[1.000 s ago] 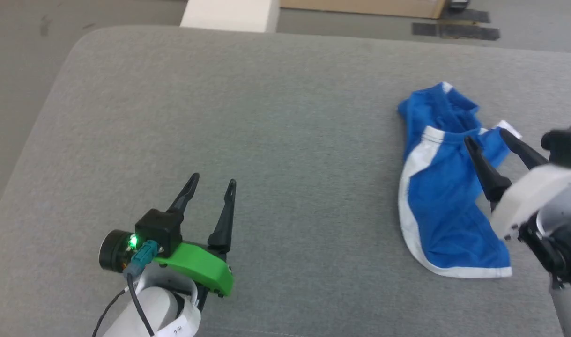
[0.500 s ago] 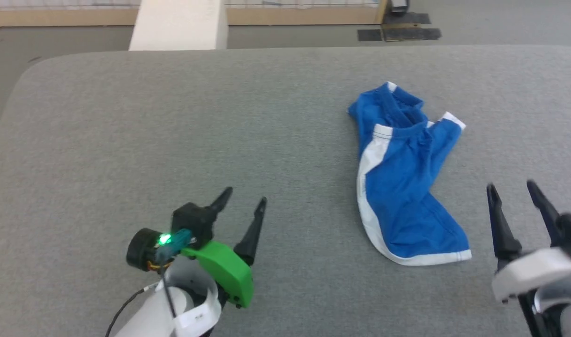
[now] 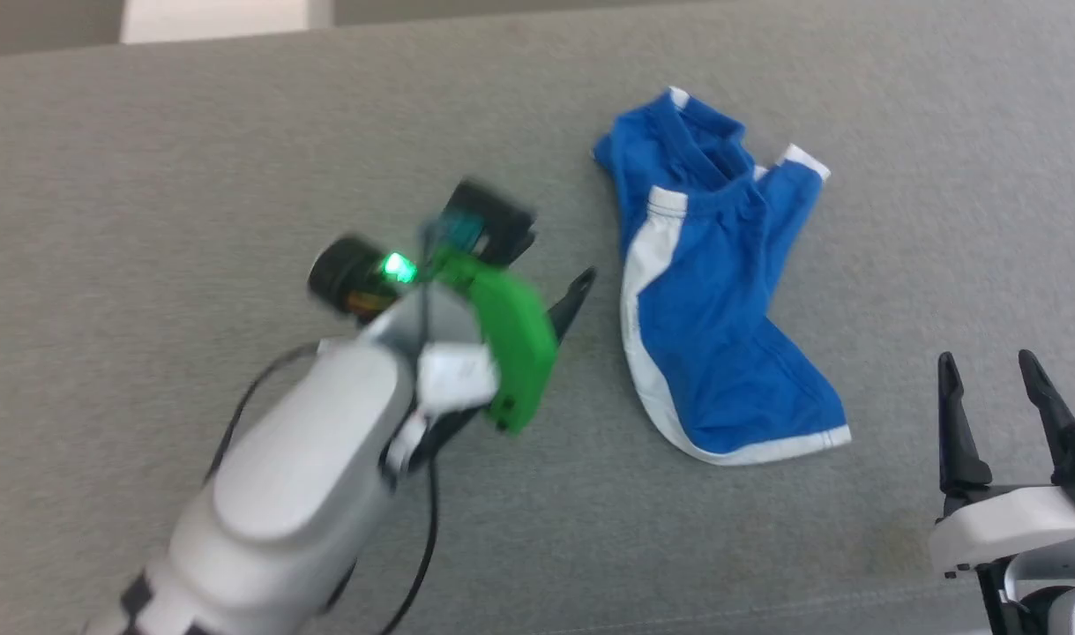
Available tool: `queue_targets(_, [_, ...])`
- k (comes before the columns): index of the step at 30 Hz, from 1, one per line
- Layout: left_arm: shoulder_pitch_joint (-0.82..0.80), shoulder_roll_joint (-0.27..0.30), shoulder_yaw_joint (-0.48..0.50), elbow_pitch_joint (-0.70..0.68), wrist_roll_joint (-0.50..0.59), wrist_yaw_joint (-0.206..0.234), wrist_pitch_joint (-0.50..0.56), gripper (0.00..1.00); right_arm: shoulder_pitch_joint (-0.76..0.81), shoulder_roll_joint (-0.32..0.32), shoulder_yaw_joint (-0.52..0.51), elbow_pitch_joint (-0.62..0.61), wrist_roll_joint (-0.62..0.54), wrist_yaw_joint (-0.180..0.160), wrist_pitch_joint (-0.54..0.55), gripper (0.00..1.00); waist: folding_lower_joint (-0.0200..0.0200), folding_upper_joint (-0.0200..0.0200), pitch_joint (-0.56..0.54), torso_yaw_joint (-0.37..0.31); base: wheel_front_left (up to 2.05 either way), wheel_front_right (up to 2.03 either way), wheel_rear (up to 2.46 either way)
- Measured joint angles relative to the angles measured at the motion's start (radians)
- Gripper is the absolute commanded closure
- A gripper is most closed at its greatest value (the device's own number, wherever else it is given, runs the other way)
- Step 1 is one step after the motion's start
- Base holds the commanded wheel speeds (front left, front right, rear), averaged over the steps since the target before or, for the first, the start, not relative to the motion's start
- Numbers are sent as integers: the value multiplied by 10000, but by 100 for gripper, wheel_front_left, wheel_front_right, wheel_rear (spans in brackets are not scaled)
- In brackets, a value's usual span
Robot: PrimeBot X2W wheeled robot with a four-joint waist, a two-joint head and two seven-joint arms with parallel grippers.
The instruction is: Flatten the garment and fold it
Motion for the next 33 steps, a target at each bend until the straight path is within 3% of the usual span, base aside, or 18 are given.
queue_targets(5, [-1461, -497, -27, 851, -690, -303, 1685, 0, -5, 15, 232, 224, 107, 0, -263, 0, 0, 0, 441, -534, 0, 0, 0])
queue_targets(10, [-2434, -851, 52, 1770, -1189, -151, 2978, 0, -18, 21, 510, 564, 334, 0, -533, 0, 0, 0, 861, -1102, 0, 0, 0])
queue_targets(14, [-2894, -949, -2, 2347, -1170, -38, 3423, 0, -90, 21, 669, 836, 481, 0, -750, 0, 0, 0, 1194, -1472, 0, 0, 0])
queue_targets(21, [-3152, -1051, -40, 3126, -999, 113, 3254, 0, -299, 21, 905, 1137, 658, 0, -918, 0, 0, 0, 1641, -1853, 0, 0, 0])
queue_targets(23, [-3151, -1103, -50, 3223, -1011, 107, 3141, 100, -312, 21, 959, 1185, 658, 0, -922, 0, 0, 0, 1710, -1867, 0, 0, 0])
queue_targets(33, [-2908, -991, 535, 2909, -997, 224, 1308, 100, -387, 23, 853, 1198, 481, 0, -723, 0, 0, -1, 1457, -1262, 0, 0, 0])
